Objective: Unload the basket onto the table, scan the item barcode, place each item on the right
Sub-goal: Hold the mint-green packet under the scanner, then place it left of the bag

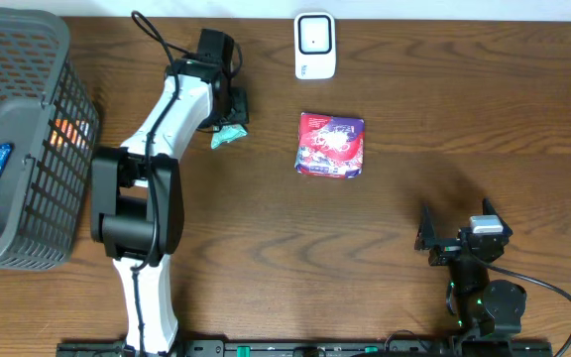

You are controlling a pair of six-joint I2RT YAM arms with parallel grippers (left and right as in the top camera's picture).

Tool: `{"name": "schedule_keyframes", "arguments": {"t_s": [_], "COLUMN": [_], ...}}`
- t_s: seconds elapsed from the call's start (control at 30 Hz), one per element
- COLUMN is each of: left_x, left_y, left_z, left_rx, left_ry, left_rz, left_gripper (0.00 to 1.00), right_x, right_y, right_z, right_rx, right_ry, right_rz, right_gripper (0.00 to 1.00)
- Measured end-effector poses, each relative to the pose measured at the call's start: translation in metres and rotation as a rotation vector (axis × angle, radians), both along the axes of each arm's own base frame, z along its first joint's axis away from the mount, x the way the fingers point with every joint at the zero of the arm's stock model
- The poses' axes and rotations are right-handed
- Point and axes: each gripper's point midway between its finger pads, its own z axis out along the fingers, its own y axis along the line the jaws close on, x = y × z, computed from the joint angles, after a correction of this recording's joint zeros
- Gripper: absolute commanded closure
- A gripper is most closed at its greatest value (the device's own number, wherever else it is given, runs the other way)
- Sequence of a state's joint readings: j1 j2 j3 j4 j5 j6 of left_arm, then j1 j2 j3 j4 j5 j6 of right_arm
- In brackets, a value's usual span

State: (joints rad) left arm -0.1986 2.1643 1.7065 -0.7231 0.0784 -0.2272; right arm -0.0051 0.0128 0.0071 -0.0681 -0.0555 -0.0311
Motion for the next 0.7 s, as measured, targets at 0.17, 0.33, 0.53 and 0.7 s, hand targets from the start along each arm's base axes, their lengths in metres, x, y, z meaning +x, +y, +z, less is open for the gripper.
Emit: {"name": "schedule_keyframes", "arguments": {"t_s": [0.17,0.33,0.53,0.7], "left_x": [-0.008,-0.021,-0.039,-0.050], "left_y": [-0.006,-0.023,-0.044,-0.054], "left_z": [-0.006,-0.009,-0.023,-0.029], "left_rx": [0.002,0.001,0.003,0.005], "left_ry": [0.033,0.069,0.097,0.122], "left_rz": [-0.053,-0.129,-0.200,-0.237], "left_gripper": [0.48,0.48,0.61,0.70], "right_x": [0.000,0.000,0.000,0.000], "right_y": [0.000,0.000,0.000,0.000], "right_z": [0.000,0.000,0.000,0.000], "right_rx": [0.000,0.000,0.000,0.000], "right_ry": [0.000,0.000,0.000,0.000], "right_rz": [0.000,0.000,0.000,0.000], "right_gripper": [0.01,0.01,0.01,0.01]}}
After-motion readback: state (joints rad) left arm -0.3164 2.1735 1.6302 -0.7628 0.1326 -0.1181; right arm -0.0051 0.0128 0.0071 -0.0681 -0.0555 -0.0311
